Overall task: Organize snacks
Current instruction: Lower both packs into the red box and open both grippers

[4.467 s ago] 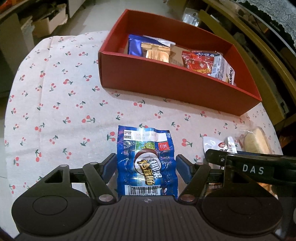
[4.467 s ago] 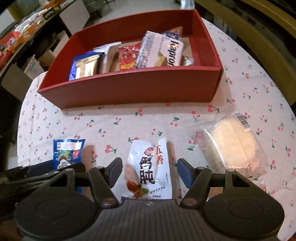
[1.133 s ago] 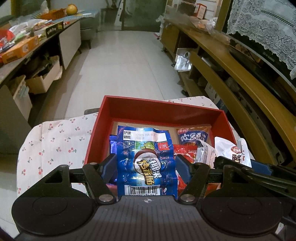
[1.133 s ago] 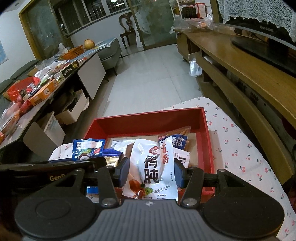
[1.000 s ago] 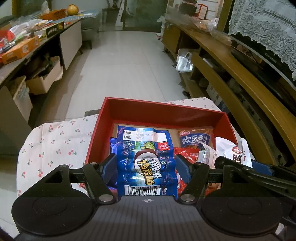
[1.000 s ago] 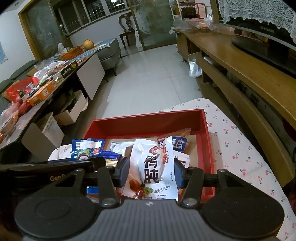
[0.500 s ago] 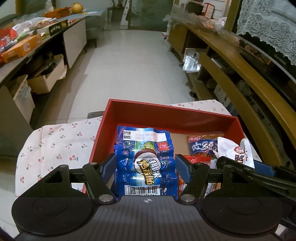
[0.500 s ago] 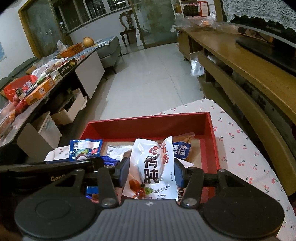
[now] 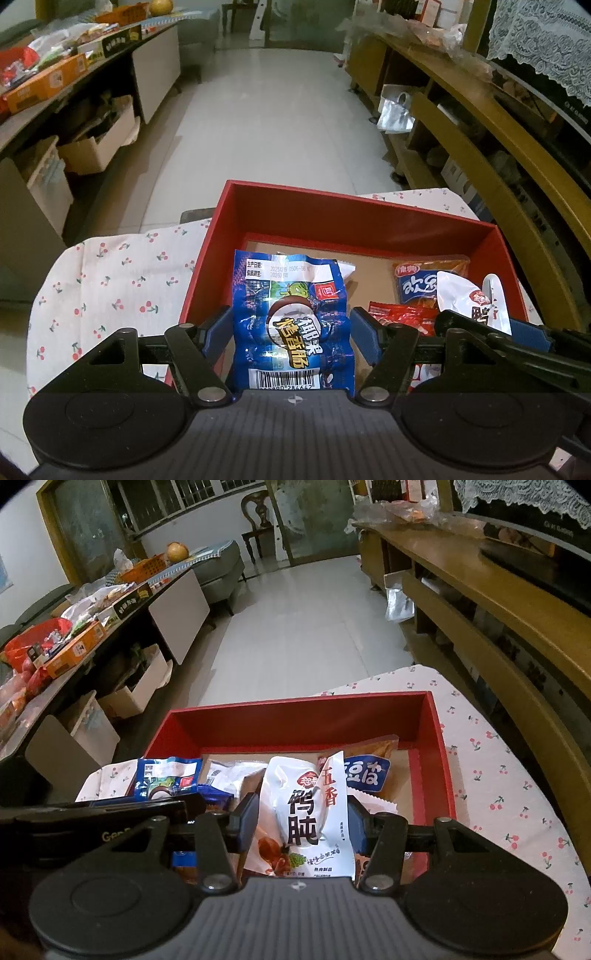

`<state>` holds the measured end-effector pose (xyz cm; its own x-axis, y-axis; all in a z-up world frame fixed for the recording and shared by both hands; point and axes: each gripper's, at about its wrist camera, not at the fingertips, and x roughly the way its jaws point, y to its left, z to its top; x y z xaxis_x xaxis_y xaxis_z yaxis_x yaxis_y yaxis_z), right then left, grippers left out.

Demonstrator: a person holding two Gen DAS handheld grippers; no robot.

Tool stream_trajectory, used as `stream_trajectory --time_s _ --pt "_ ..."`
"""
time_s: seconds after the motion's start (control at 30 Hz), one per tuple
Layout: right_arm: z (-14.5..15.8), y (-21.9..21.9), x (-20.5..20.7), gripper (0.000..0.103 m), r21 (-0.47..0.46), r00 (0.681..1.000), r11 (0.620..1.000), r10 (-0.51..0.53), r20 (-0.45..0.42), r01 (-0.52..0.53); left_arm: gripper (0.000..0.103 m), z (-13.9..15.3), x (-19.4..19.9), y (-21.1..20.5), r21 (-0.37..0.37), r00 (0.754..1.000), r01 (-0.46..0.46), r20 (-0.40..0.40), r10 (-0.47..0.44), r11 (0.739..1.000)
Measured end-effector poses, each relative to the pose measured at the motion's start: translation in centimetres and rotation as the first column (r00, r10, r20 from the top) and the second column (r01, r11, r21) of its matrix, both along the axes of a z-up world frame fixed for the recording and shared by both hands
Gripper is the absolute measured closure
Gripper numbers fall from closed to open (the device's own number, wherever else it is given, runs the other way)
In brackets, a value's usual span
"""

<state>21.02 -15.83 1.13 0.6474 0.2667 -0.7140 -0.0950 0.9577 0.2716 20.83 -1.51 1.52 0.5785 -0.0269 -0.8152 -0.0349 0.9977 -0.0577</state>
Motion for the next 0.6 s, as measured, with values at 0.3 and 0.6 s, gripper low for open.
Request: stream_trajectory --time_s 0.3,0.6 --pt "-1.0 0.6 0.6 0.045 -0.031 1.000 0.999 0.003 -0.022 -0.004 0.029 -1.2 0.1 0.1 0.023 1.000 -0.003 -0.028 0.003 1.000" --pt "-1.4 1.0 0.7 0.043 -0.054 1.000 0.998 0.012 -0.026 -0.013 0.029 -1.7 0.2 0.1 0.031 0.999 -0.002 -0.041 0.003 1.000"
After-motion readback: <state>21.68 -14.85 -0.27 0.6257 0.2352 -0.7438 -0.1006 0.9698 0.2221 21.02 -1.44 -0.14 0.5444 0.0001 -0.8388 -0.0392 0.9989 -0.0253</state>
